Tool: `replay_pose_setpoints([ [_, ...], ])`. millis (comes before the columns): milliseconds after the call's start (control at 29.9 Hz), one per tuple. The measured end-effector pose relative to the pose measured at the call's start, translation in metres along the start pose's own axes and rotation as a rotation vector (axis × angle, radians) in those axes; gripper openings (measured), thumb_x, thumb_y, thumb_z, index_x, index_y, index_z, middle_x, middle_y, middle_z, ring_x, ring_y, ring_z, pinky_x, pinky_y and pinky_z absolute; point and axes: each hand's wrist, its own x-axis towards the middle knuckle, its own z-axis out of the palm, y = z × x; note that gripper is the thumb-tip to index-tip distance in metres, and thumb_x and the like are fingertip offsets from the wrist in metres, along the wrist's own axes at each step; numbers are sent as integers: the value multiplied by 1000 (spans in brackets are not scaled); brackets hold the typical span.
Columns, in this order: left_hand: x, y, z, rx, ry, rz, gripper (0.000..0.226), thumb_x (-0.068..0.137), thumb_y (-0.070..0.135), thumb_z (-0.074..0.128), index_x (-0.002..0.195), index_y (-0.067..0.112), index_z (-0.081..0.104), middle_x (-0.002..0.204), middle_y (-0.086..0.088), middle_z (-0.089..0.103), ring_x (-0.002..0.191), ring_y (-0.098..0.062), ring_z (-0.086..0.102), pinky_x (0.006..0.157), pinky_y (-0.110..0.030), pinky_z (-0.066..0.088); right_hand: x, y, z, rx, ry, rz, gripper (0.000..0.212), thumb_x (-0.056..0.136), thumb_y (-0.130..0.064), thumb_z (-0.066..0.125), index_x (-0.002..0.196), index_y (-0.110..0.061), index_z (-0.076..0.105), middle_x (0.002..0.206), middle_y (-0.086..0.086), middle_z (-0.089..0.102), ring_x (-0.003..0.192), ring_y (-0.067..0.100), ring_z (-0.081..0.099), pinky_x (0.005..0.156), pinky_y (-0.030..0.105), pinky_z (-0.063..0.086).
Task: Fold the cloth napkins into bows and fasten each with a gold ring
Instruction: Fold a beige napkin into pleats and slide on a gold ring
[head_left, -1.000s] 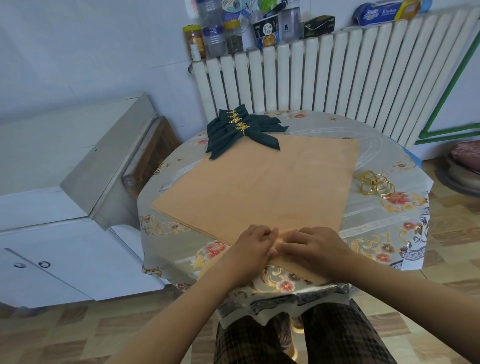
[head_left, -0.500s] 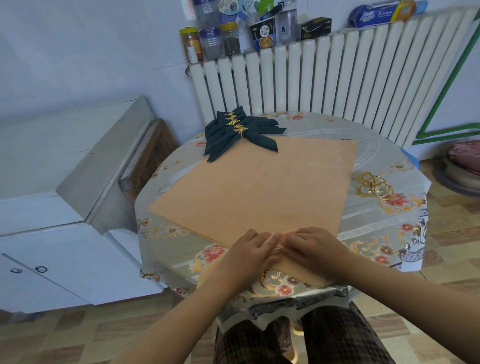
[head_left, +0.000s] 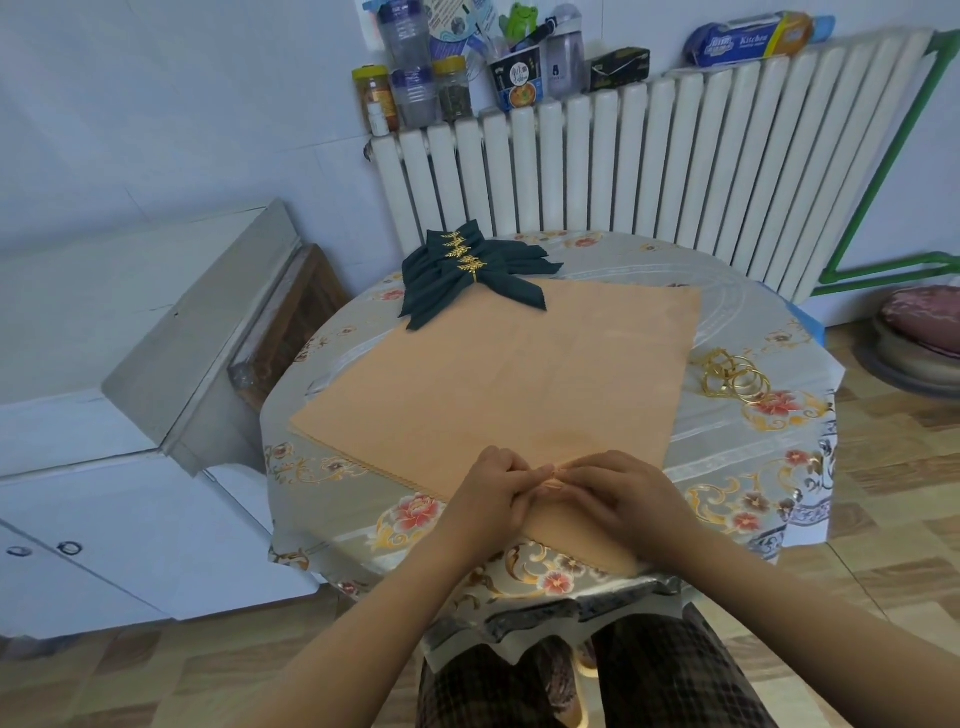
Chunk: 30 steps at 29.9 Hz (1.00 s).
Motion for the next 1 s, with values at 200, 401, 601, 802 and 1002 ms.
replay_pose_setpoints([
  [200, 35, 1, 7, 136, 65, 85, 34, 86, 22, 47, 103, 8, 73, 71, -9, 58, 71, -28, 51, 66, -26, 36, 3, 27, -30, 39, 157, 340, 30, 95, -31, 49, 102, -14, 72, 102, -1, 71, 98, 16, 61, 82, 23, 40],
  [401, 80, 9, 32, 184, 95, 114, 37, 81, 20, 45, 105, 11, 72, 68, -9, 56, 67, -28, 53, 63, -29, 32, 12, 80, -56, -45, 265, 542, 19, 90, -16, 60, 102, -5, 70, 98, 10, 68, 93, 27, 59, 78, 27, 40],
  [601, 83, -8, 57, 191, 172, 67, 35, 80, 16, 46, 99, 9, 75, 69, -9, 60, 62, -29, 55, 65, -30, 37, 23, 113, -63, -206, 278, 698, 27, 81, -11, 67, 108, -2, 67, 102, 18, 62, 100, 36, 53, 89, 40, 39],
  [802, 87, -13, 64, 151, 190, 71, 36, 79, 12, 47, 104, 9, 73, 75, -9, 65, 65, -29, 58, 69, -30, 36, 41, 130, -72, -344, 163, 836, 51, 85, -32, 63, 131, -12, 51, 131, 8, 48, 122, 29, 36, 99, 35, 23],
  [1002, 86, -11, 64, 128, 216, 73, 34, 84, 17, 47, 105, 10, 73, 76, -7, 64, 66, -28, 55, 67, -34, 40, 59, 144, -79, -395, -138, 952, 51, 86, -39, 54, 133, -18, 46, 128, 7, 54, 121, 29, 39, 98, 39, 25],
])
